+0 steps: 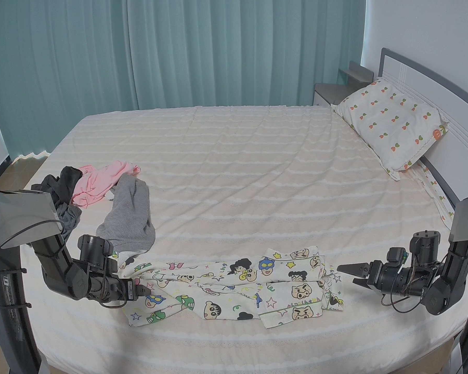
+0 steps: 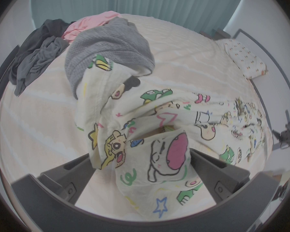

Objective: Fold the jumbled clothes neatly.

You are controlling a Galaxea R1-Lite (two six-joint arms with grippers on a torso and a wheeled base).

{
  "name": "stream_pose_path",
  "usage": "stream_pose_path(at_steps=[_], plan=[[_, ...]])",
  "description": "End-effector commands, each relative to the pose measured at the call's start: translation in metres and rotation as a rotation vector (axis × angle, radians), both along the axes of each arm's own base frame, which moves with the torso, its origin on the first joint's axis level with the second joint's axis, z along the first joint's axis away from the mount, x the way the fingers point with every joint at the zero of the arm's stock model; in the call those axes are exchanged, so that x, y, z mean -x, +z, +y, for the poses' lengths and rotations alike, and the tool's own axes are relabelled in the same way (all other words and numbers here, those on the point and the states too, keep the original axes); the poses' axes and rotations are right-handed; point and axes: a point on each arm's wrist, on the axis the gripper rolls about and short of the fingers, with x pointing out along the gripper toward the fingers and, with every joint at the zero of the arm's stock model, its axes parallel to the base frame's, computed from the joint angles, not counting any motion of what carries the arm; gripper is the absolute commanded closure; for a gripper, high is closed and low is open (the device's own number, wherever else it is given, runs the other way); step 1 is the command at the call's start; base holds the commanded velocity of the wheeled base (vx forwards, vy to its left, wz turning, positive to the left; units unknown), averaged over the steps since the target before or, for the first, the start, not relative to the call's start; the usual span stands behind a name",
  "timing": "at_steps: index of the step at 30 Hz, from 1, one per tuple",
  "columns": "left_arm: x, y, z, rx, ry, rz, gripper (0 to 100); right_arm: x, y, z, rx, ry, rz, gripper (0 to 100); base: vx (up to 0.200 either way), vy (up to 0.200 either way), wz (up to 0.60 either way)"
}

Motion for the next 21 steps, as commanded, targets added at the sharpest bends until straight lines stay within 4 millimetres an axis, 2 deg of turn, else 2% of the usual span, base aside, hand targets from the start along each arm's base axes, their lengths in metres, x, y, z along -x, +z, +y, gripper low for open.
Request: stream_pose_path(at_steps=[1,6,13,14,21], plan=[[-0.003,-0.009,0.007,-0.047,-0.032,0.010,0,0.000,0.001,0.000,-0.001,0.001,-0.002,0,0.000,0.000,0.00],[-0.019,-0.017,0.001,-0.116,-0.020,-0.002,0,0.000,0.001,0.000,-0.001,0.001,-0.002,0,0.000,0.000,0.00],[-0.027,-0.019,-0.014,-0.122,-0.057,-0.019,0,0.000,0.000,0.000,0.000,0.001,-0.001,0,0.000,0.000,0.00],[-0.027,-0.019,-0.014,-0.122,-0.057,-0.019,100,0.000,0.000,0.000,0.000,0.001,-0.001,0,0.000,0.000,0.00],[-0.032,-0.019,-0.017,-0.122,-0.058,-0.033,100,0.000,0.000,0.000,0.001,0.001,0.000,0,0.000,0.000,0.00]])
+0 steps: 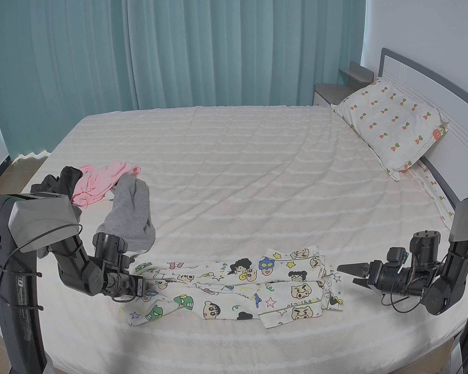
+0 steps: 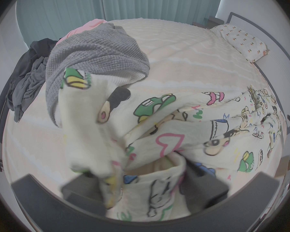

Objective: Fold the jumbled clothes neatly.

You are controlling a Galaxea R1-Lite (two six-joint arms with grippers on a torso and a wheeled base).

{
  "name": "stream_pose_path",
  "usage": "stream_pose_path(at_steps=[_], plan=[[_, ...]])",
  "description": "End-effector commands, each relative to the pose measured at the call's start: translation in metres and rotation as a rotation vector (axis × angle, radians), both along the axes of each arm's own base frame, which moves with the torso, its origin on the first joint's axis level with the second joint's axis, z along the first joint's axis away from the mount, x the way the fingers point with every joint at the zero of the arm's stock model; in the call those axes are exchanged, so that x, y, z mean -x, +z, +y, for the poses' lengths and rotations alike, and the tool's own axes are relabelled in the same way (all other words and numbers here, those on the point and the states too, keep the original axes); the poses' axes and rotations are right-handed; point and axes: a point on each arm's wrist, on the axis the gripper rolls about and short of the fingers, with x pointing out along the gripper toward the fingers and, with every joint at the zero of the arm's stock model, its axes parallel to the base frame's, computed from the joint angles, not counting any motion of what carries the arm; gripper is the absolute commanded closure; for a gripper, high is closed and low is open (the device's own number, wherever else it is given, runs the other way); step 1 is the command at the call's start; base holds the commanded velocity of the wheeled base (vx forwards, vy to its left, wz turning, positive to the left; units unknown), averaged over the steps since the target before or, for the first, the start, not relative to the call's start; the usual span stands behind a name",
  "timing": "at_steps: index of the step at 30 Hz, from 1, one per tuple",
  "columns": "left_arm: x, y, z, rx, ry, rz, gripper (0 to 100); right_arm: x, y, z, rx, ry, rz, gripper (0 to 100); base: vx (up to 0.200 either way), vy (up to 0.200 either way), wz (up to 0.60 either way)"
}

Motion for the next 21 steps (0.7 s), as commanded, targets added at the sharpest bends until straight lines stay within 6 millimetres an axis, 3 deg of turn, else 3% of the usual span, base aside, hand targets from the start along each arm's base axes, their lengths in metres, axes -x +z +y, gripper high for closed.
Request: stream_pose_path(at_steps=[1,8,21], plan=[[-0.001,-0.003,0.000,0.001,0.001,0.002,100,0.000,0.000,0.000,0.000,0.001,-0.001,0,0.000,0.000,0.00],[-0.003,0.004,0.004,0.005,0.012,-0.021,100,0.001,0.000,0.000,0.000,0.000,0.003,0,0.000,0.000,0.00],[0.001,0.065,0.024,0.006,0.078,-0.097,100,0.001,0.000,0.000,0.000,0.000,0.003,0,0.000,0.000,0.00]])
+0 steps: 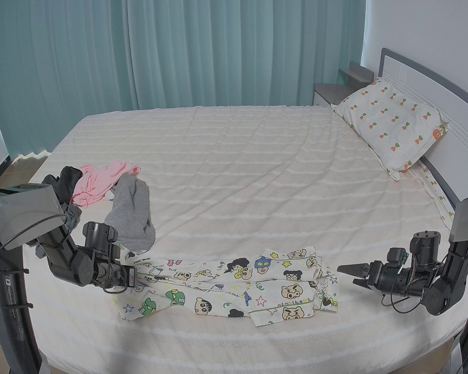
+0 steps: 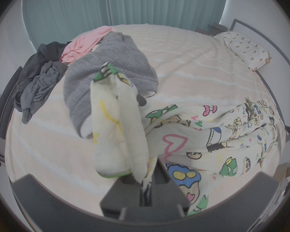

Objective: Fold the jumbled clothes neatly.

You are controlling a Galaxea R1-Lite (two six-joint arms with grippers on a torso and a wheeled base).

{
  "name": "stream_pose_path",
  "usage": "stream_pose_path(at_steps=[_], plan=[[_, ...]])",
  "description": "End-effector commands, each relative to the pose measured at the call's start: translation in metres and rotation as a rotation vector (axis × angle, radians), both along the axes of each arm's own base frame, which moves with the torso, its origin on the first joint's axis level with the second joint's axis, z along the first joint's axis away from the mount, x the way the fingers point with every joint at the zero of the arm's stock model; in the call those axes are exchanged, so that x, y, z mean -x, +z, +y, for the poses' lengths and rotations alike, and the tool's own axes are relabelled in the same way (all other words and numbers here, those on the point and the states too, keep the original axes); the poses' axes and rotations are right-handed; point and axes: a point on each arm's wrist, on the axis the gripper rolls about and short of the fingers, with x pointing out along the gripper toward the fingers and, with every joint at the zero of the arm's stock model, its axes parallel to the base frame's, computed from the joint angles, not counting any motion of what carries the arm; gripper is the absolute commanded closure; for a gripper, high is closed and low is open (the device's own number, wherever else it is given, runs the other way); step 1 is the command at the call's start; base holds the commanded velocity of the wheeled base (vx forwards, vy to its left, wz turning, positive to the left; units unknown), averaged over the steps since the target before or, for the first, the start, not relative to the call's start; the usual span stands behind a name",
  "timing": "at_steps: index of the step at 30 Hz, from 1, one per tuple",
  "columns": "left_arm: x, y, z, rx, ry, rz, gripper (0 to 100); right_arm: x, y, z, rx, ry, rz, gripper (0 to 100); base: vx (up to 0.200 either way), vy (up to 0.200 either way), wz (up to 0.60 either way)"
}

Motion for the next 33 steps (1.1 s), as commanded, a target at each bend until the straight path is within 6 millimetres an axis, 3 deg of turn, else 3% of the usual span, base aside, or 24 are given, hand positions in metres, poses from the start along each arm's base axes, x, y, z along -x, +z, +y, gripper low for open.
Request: stream_pose_path(at_steps=[1,8,21,25,28,33], plan=[[0.000,0.031,0.009,0.001,0.024,-0.072,100,0.000,0.000,0.000,0.000,0.000,-0.001,0,0.000,0.000,0.00],[0.002,0.042,0.020,-0.007,0.048,-0.086,100,0.001,0.000,0.000,0.000,0.000,0.001,0,0.000,0.000,0.00],[0.000,0.068,0.059,-0.016,0.138,-0.095,100,0.002,-0.003,0.000,-0.010,-0.002,-0.048,0,0.000,0.000,0.00],[-0.002,0.096,0.065,-0.016,0.157,-0.141,100,0.003,-0.005,0.000,-0.016,-0.004,-0.064,0,0.000,0.000,0.00],[0.002,0.109,0.057,-0.007,0.143,-0.132,100,0.003,-0.005,0.000,-0.016,-0.004,-0.065,0,0.000,0.000,0.00],[0.002,0.125,0.003,0.072,0.077,-0.159,100,0.003,-0.005,0.000,-0.016,-0.002,-0.065,0,0.000,0.000,0.00]])
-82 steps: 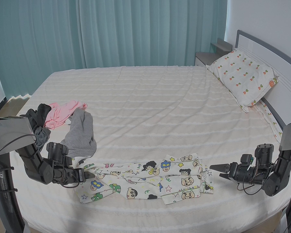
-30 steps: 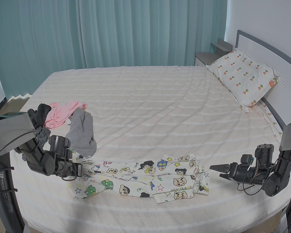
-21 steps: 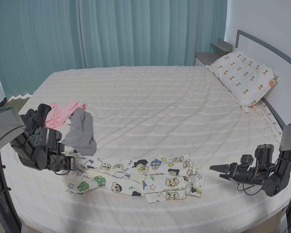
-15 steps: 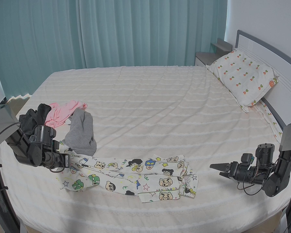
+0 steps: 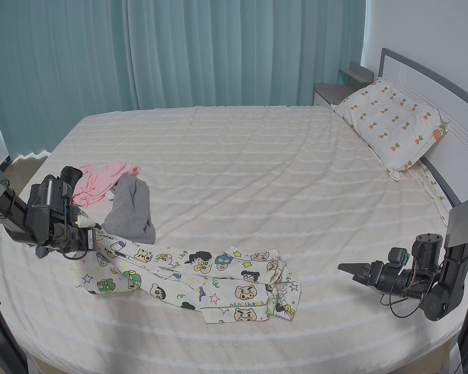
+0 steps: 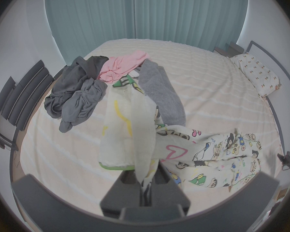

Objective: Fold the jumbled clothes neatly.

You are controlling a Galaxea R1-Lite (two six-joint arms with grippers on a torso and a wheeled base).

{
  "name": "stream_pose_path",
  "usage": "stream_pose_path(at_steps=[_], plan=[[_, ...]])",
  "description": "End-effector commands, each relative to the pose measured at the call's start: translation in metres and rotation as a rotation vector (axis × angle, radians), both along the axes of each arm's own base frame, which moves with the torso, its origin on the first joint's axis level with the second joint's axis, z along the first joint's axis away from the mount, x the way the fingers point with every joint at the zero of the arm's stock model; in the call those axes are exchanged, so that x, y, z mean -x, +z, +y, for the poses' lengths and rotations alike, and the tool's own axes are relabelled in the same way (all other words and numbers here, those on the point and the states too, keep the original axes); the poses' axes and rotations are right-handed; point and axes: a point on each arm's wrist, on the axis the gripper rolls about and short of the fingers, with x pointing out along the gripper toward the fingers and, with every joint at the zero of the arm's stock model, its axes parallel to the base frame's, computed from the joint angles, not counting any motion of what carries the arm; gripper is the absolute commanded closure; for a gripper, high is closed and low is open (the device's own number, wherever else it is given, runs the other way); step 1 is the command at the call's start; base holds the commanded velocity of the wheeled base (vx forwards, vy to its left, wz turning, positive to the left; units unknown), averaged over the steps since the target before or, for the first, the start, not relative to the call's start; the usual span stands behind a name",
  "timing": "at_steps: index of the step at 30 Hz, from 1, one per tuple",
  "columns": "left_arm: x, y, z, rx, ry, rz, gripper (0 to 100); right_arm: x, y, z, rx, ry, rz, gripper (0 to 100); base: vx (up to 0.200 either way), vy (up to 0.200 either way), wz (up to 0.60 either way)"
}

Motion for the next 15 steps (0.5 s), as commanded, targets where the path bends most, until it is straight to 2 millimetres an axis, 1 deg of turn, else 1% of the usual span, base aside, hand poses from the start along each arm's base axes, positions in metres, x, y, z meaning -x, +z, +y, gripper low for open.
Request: stream_pose_path(at_steps=[1,2,3,4,6,9,11,12,13,15], plan=[[0.001,0.027,-0.044,0.051,-0.062,-0.071,100,0.000,-0.002,0.000,0.001,0.002,0.006,0,0.000,0.000,0.00],[0.000,0.031,-0.065,0.084,-0.084,-0.085,100,0.000,-0.002,0.000,0.001,0.002,0.006,0,0.000,0.000,0.00],[0.001,0.034,-0.090,0.122,-0.109,-0.093,100,0.000,-0.002,0.000,0.001,0.002,0.006,0,0.000,0.000,0.00],[0.001,0.035,-0.105,0.136,-0.123,-0.099,100,0.000,-0.002,0.000,0.001,0.002,0.006,0,0.000,0.000,0.00],[0.004,0.038,-0.140,0.164,-0.157,-0.113,100,0.000,-0.002,0.000,0.001,0.002,0.006,0,0.000,0.000,0.00],[0.007,0.032,-0.187,0.201,-0.207,-0.112,100,0.000,-0.002,0.000,0.001,0.002,0.006,0,0.000,0.000,0.00],[0.008,0.030,-0.210,0.222,-0.227,-0.114,100,0.000,-0.002,0.000,0.001,0.002,0.006,0,0.000,0.000,0.00],[0.008,0.030,-0.214,0.225,-0.232,-0.113,100,0.000,-0.002,0.000,0.001,0.002,0.006,0,0.000,0.000,0.00],[0.009,0.023,-0.233,0.236,-0.253,-0.105,100,0.000,-0.002,0.000,0.001,0.002,0.006,0,0.000,0.000,0.00],[0.010,0.015,-0.248,0.236,-0.274,-0.094,100,0.000,-0.002,0.000,0.001,0.002,0.006,0,0.000,0.000,0.00]])
